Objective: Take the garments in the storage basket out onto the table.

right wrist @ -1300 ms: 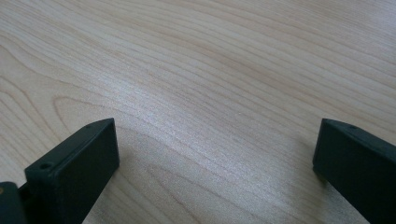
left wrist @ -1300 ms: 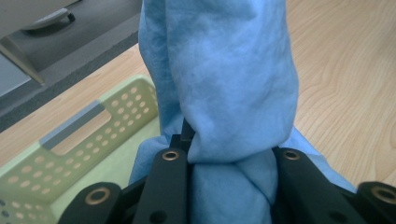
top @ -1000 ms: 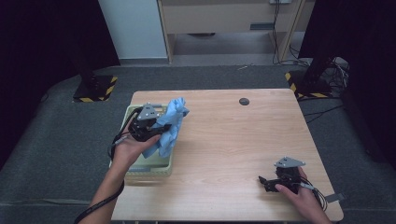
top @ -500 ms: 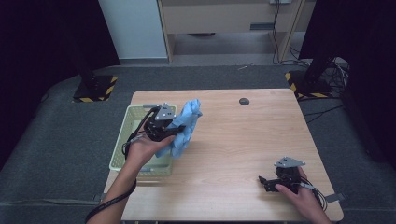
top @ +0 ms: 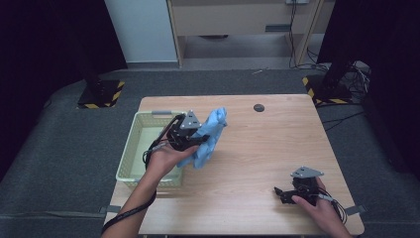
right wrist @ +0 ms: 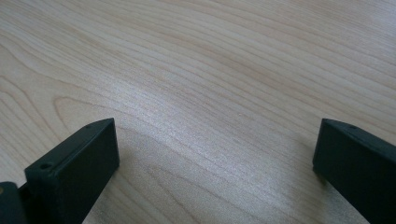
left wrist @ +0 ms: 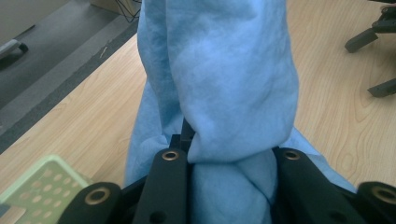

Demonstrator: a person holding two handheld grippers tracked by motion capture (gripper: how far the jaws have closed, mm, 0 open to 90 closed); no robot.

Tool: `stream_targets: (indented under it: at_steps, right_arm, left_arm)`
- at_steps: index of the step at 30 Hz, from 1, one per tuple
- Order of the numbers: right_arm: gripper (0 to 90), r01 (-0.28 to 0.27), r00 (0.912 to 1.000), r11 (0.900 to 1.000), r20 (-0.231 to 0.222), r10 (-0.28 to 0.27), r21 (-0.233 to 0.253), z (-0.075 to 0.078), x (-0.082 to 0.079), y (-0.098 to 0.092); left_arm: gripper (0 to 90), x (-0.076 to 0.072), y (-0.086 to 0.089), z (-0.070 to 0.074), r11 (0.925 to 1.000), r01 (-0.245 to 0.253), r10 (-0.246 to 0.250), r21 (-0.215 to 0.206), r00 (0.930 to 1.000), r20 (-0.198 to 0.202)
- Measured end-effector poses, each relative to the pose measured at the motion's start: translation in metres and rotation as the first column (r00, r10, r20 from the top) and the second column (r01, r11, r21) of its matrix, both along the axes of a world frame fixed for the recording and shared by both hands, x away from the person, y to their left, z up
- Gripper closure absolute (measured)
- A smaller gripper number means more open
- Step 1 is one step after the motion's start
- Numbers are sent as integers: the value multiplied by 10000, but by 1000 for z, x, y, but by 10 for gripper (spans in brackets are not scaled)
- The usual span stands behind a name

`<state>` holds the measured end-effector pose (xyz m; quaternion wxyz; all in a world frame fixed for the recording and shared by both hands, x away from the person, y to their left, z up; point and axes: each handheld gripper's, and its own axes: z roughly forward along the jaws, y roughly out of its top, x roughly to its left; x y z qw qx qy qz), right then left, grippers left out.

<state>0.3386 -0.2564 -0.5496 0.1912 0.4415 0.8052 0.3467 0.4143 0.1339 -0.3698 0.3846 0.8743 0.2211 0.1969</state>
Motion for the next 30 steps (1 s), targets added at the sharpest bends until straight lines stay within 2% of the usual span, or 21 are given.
stream_targets:
  at_steps: [4, 9, 19, 30]
  right_arm:
    - [5, 0, 10000, 10000, -2, 0, 1, 0, 0, 0]
    - [5, -4, 10000, 10000, 1, 4, -2, 0, 0, 0]
    - [5, -19, 10000, 10000, 0, 19, -5, 0, 0, 0]
    - [5, -14, 10000, 10000, -4, 14, 1, 0, 0, 0]
  left_arm:
    - [745, 0, -7, 0, 9999, 114, -114, -13, 9999, -2]
    - [745, -1, -18, -5, 9994, 286, -285, 202, 9996, -41]
    - [744, -1, -33, -20, 9987, 478, -474, 149, 9985, -260]
    - [745, -3, -43, -28, 9981, 600, -596, 128, 9977, -331]
